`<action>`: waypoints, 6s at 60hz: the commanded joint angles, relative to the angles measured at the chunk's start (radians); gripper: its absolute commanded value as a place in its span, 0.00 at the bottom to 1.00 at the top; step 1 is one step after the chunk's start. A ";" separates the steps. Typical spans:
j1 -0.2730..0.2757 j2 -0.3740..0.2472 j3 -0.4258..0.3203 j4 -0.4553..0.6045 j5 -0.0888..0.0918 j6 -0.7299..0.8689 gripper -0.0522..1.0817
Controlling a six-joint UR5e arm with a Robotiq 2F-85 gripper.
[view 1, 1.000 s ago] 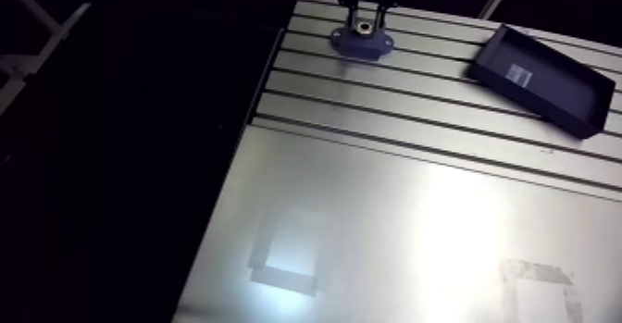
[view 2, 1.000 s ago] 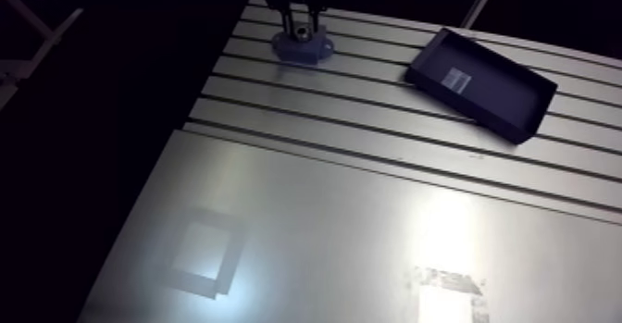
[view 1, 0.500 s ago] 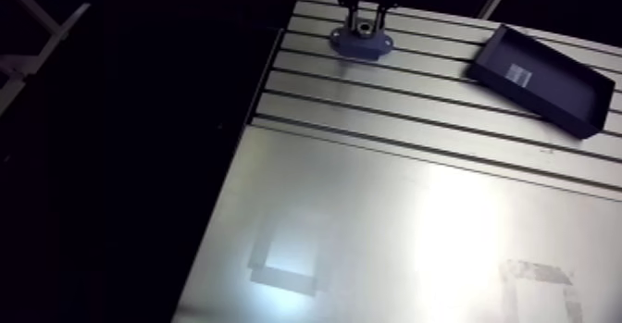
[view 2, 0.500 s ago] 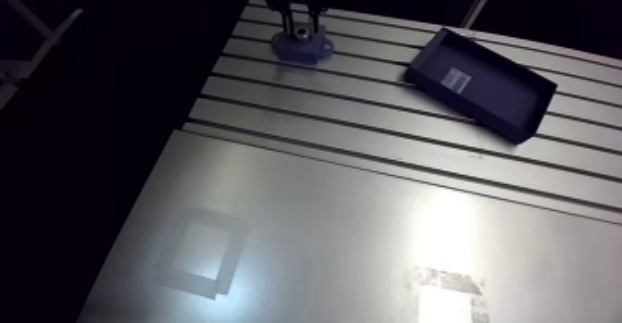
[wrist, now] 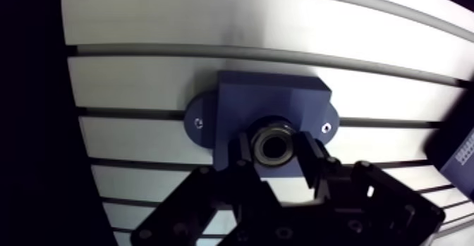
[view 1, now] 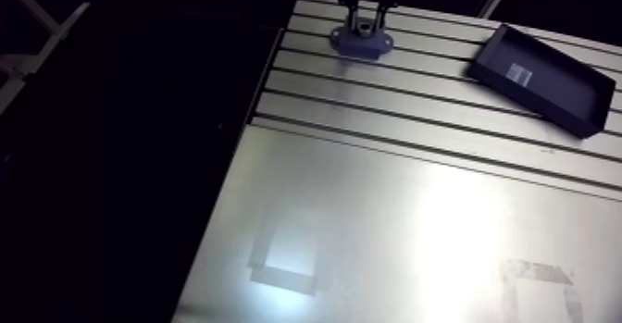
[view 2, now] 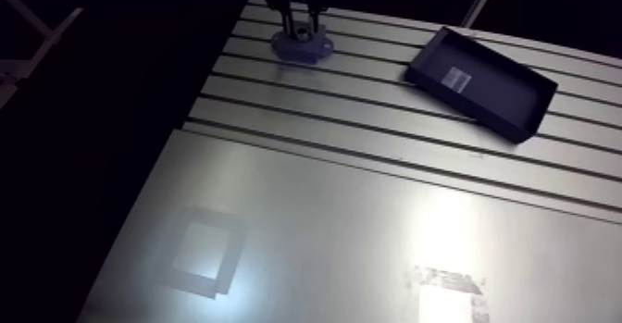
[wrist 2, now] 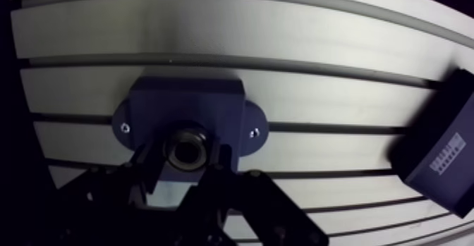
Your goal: Pick up the bearing and press it into the housing until flush.
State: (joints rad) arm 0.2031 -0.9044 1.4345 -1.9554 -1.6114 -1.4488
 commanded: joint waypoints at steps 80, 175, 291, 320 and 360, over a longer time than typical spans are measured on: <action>0.003 0.003 0.002 -0.021 0.002 -0.001 0.69; 0.004 -0.067 -0.001 0.019 0.006 0.000 0.76; 0.003 -0.030 0.026 -0.043 0.013 0.000 0.97; 0.000 -0.026 0.033 -0.043 0.014 0.000 0.97; -0.001 -0.026 0.040 -0.044 0.012 0.000 0.97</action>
State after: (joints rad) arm 0.2025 -0.9303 1.4742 -1.9979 -1.5984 -1.4488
